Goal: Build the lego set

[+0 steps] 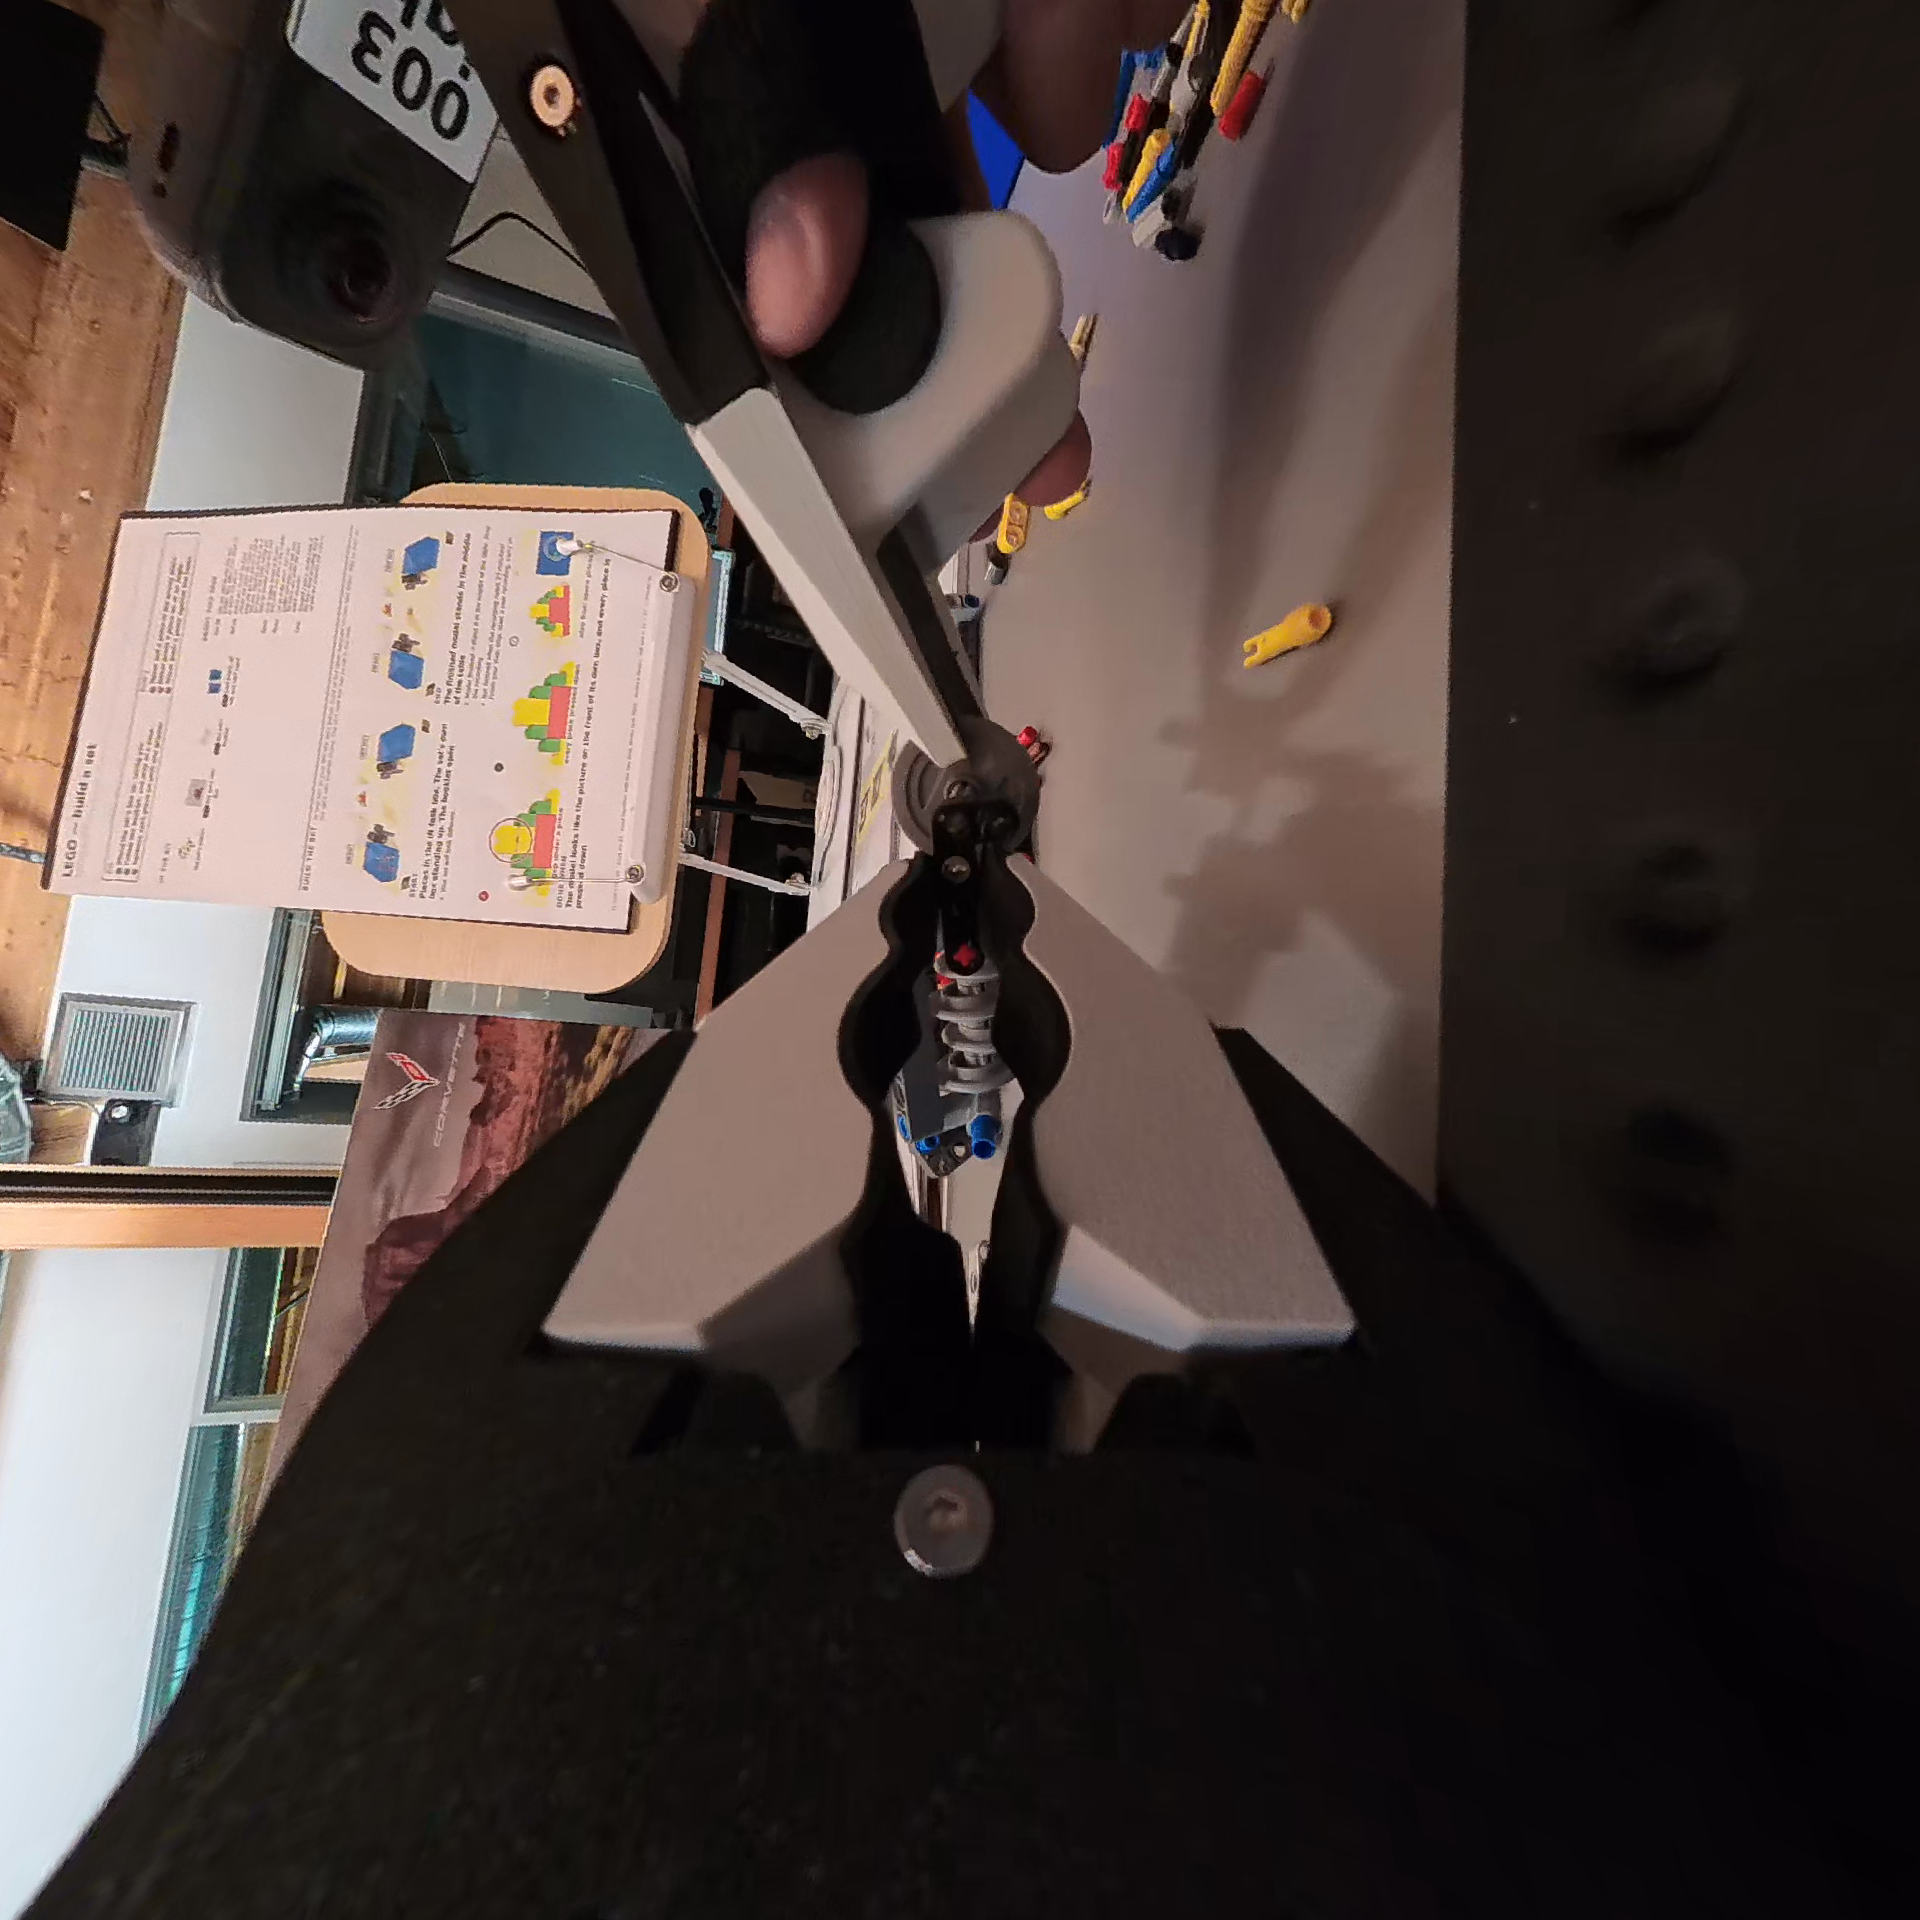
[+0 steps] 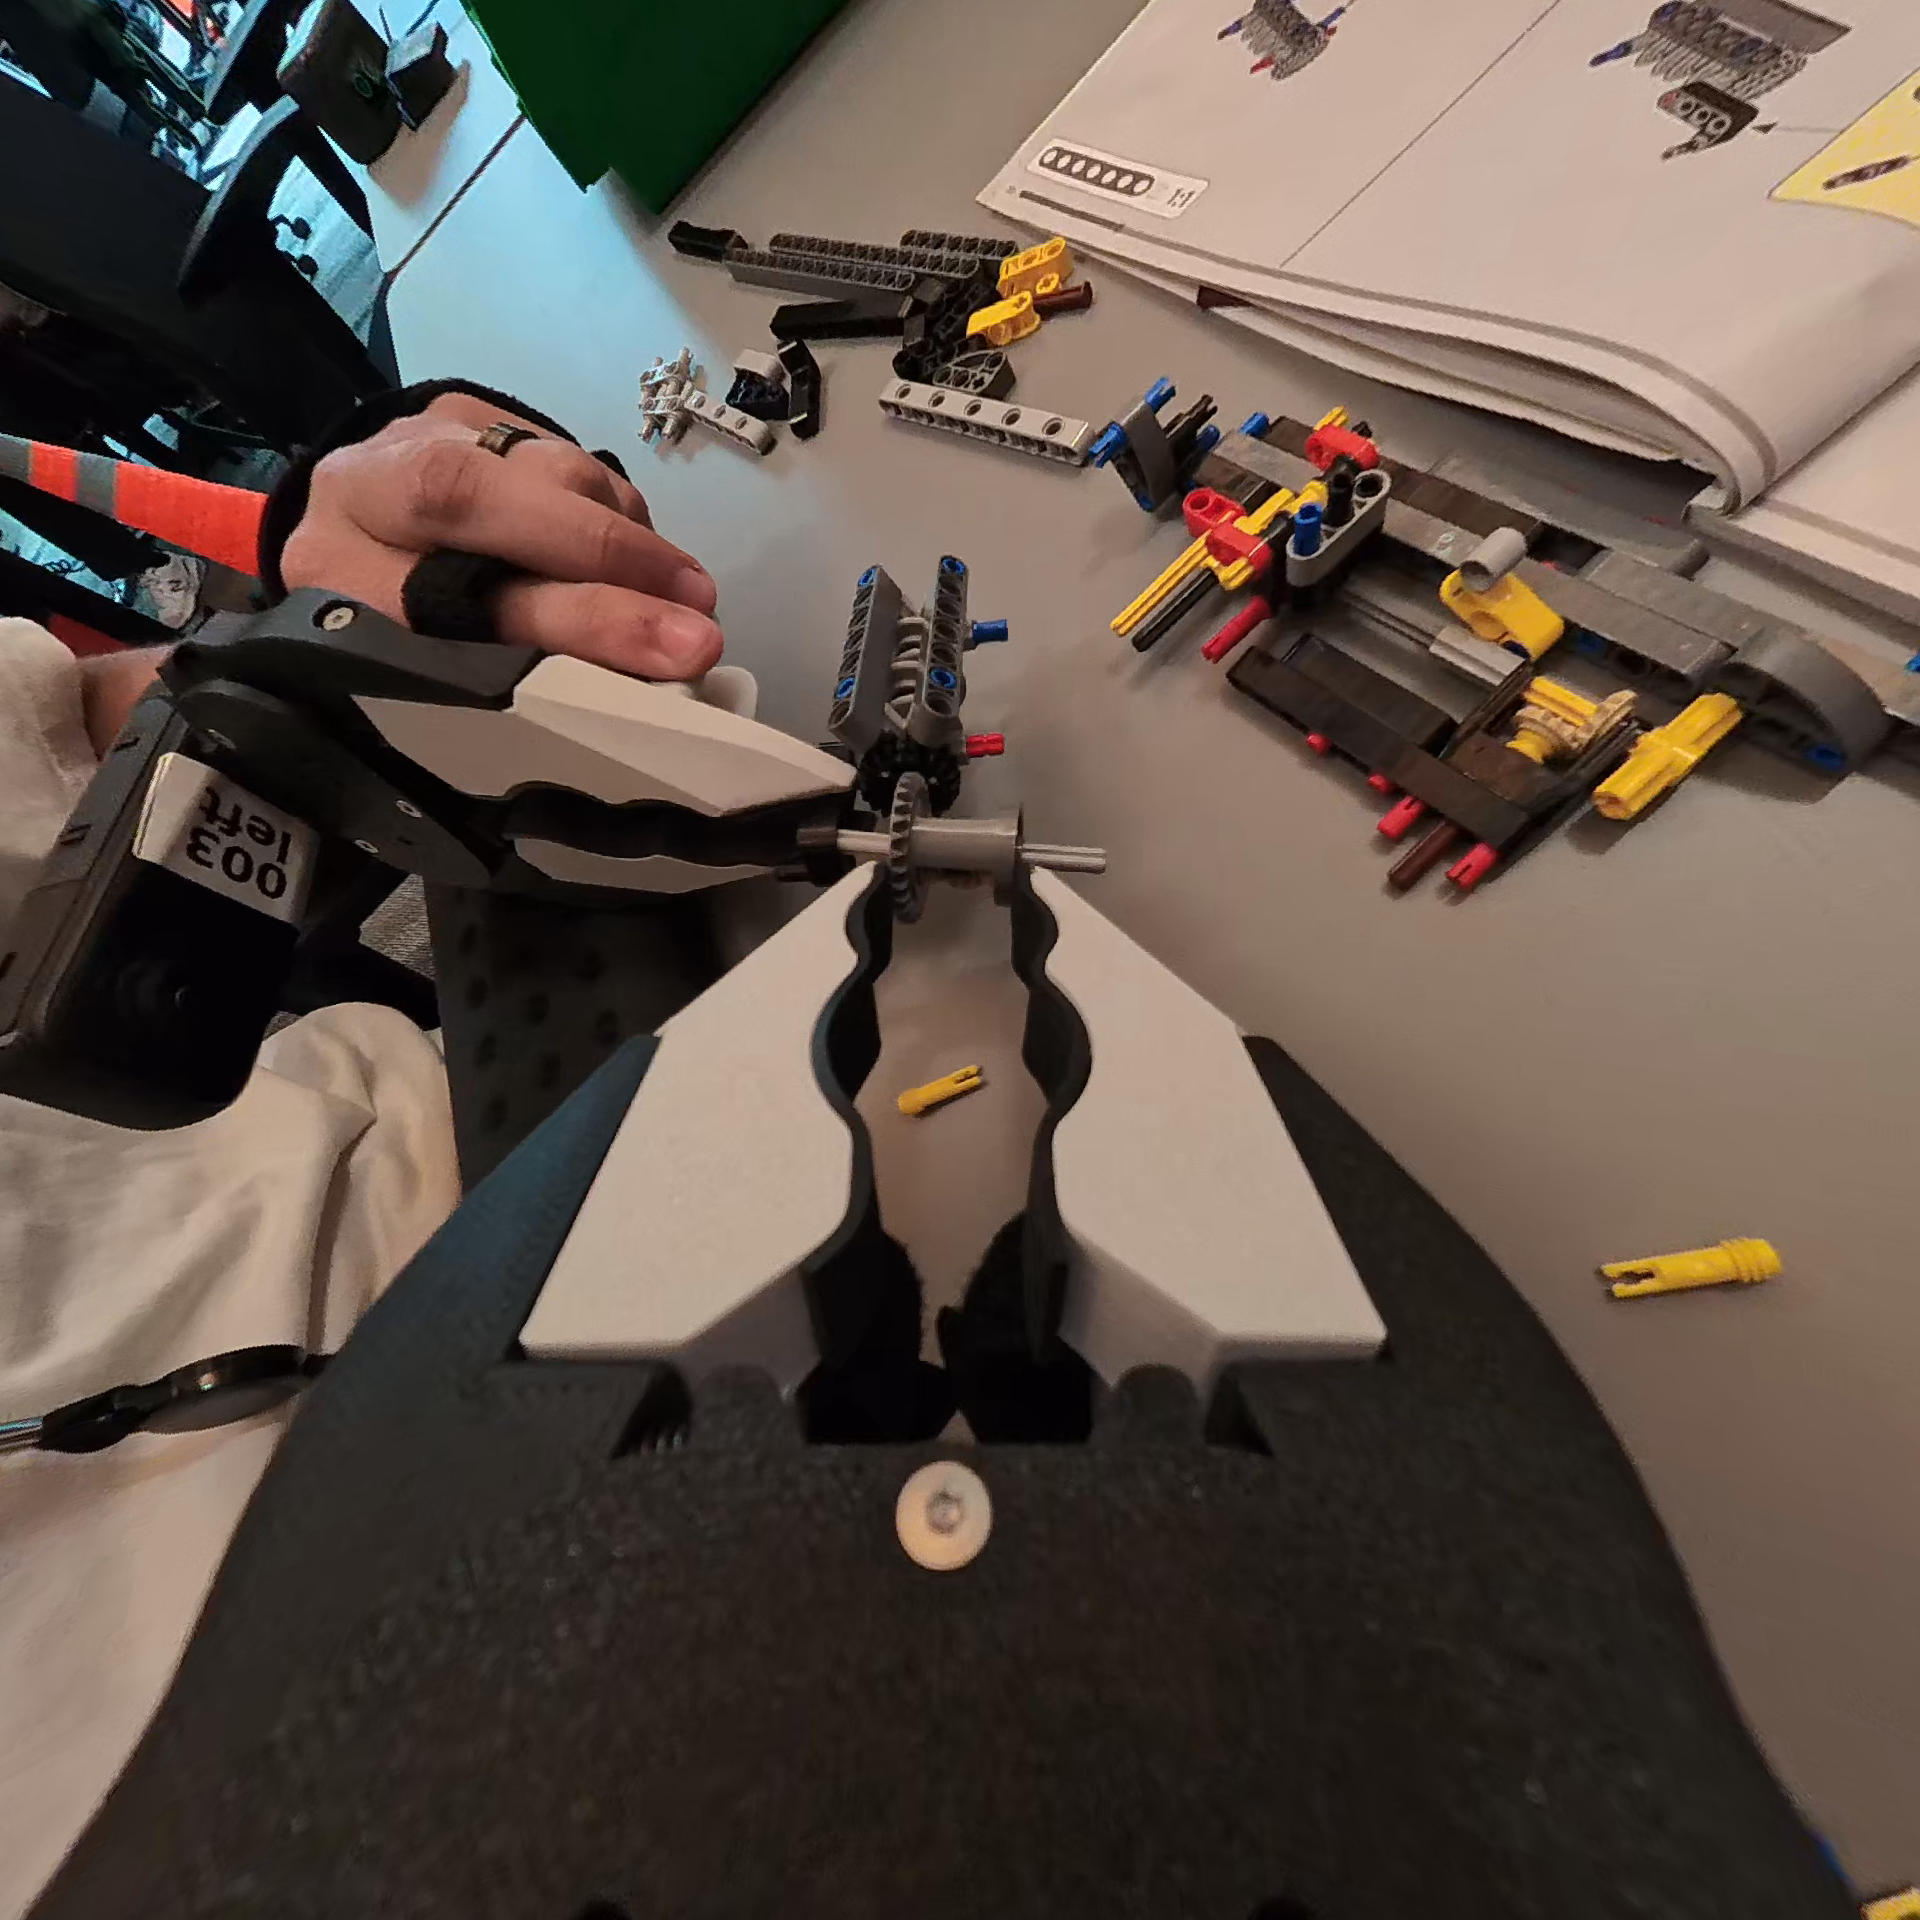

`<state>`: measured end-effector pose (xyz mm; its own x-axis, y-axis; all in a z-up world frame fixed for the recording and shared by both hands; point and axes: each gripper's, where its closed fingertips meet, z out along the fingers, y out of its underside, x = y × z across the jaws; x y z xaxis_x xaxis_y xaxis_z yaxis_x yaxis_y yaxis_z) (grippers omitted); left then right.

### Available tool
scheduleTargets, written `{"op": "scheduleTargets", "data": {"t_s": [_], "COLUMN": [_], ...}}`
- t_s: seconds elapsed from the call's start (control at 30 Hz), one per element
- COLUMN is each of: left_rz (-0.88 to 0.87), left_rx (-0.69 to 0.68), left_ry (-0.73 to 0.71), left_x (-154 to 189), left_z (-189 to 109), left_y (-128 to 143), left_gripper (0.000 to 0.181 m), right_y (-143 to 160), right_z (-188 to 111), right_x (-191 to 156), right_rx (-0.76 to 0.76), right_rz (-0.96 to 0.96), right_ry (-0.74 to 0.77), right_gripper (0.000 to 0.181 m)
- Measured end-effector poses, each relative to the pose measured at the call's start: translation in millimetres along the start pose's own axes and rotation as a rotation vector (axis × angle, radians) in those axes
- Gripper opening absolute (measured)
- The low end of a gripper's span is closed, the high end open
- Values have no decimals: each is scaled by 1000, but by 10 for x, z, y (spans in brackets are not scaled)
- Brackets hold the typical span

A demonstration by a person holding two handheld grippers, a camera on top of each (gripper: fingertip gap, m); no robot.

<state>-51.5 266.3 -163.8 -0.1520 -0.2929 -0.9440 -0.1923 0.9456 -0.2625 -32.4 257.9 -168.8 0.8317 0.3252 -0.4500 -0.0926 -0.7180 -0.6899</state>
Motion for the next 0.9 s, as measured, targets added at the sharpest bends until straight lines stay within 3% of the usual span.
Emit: {"op": "scheduleTargets", "data": {"t_s": [0.27,0.33,0.37,0.6,0.7,0.9], "left_rz": [25,9,-1,-98,-224,-505], "left_rx": [-49,-48,-47,-12,-11,8], "left_ry": [-21,-34,-32,-82,-119,-131], "left_x": [-25,-59,-62,-228,-397,-625], "left_z": [16,-2,-6,-37,-56,-88], "left_y": [56,55,56,46,115,274], "left_gripper": [6,6,6,6,6,6], "right_y": [-92,-91,-91,-303,-451,-523], "right_z": [9,-87,-130,-263,-276,-228], "right_x": [80,352,397,189,121,173], "right_rx": [45,26,19,189,347,442], "right_rz": [-56,-128,-143,-123,-124,-28], "right_ry": [97,303,334,145,78,66], "right_gripper": [22,22,22,22,22,22]}}
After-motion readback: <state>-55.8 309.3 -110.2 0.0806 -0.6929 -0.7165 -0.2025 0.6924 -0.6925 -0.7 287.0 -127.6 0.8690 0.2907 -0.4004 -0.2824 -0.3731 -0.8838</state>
